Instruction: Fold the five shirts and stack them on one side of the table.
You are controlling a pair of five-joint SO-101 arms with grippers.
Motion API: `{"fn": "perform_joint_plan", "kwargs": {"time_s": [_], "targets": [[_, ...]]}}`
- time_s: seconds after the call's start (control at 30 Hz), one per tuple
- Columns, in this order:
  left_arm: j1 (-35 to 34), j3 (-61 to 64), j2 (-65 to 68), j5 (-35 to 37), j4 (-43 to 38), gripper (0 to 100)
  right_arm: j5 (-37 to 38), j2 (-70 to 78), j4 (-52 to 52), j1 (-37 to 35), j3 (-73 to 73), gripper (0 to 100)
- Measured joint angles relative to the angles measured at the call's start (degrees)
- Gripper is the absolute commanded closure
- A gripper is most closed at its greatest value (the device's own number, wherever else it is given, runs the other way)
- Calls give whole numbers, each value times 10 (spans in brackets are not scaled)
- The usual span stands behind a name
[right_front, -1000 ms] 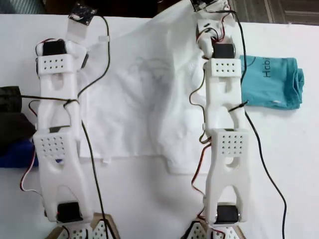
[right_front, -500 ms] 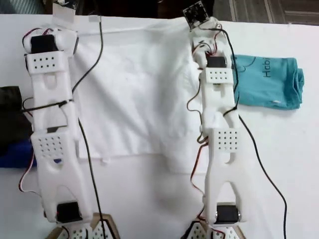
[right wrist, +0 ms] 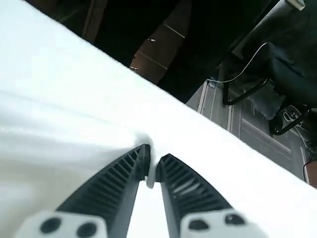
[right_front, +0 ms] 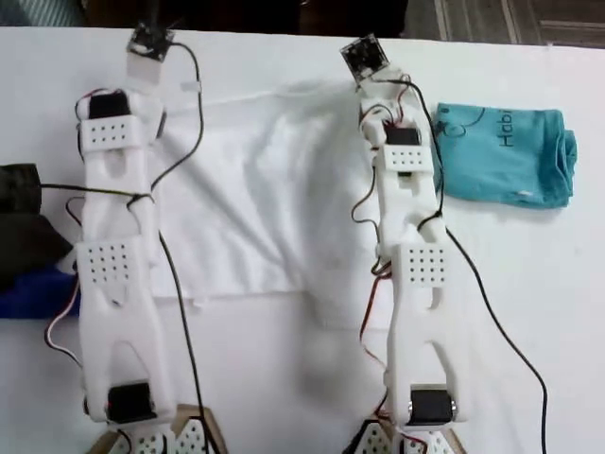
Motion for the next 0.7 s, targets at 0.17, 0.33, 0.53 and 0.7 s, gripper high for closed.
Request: {"fn": "perform_joint_plan", "kwargs": {"time_s": [0.17,0.33,0.53,0.7], "targets": [[-1,-6,7,0,1,976,0,4,0,0,0,981],[-1,-76,7,-4,83,976,0,4,33,0,-10,981],[15,-171,7,-67,241,976,0,-34,174,2,-76,981],[13,-211,6,-72,312,976,-8,-77,333,2,-162,981]]}}
